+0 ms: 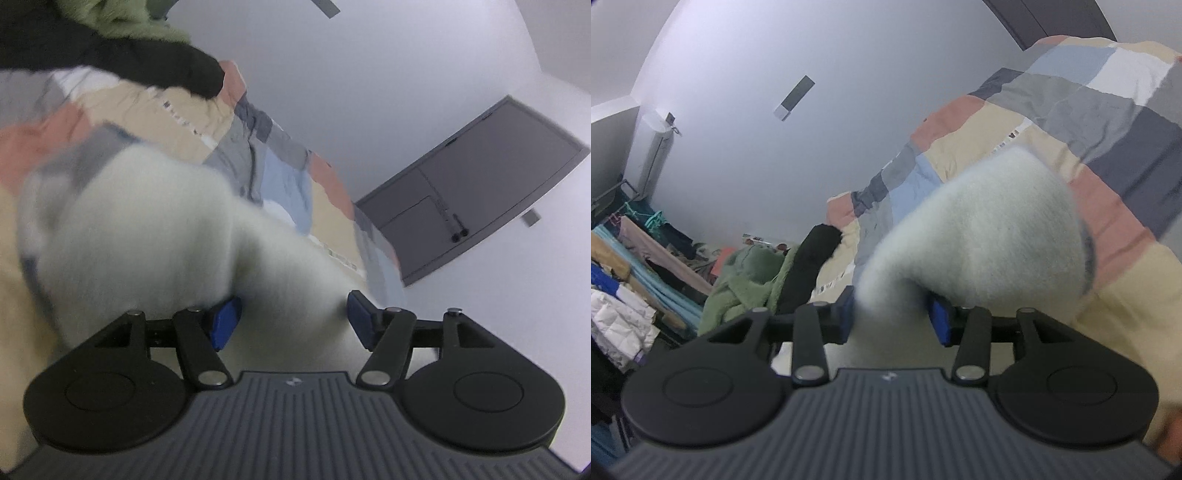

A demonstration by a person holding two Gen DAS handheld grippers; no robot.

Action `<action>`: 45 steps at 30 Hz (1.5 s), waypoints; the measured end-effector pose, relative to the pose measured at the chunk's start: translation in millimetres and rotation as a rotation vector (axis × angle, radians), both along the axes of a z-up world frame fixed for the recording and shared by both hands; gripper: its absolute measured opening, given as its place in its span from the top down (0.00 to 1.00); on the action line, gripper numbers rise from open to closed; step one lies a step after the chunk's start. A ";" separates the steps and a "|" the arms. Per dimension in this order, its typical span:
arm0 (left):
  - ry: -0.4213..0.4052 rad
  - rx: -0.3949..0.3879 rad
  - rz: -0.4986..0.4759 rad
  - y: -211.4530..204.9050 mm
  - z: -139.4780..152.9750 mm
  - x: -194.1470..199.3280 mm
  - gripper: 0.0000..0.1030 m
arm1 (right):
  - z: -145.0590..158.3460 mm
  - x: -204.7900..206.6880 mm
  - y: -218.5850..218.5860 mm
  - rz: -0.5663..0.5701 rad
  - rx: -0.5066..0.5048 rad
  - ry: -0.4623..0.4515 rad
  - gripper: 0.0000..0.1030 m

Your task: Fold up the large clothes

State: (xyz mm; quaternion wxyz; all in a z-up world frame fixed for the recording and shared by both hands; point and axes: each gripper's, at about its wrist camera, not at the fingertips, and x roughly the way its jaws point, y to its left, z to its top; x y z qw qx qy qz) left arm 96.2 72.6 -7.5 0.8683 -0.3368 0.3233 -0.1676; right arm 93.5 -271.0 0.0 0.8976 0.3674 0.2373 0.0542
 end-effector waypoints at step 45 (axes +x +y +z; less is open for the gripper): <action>-0.026 0.290 0.167 67.2 -46.1 92.0 0.18 | -39.2 110.0 -46.9 -0.127 -0.333 0.051 0.17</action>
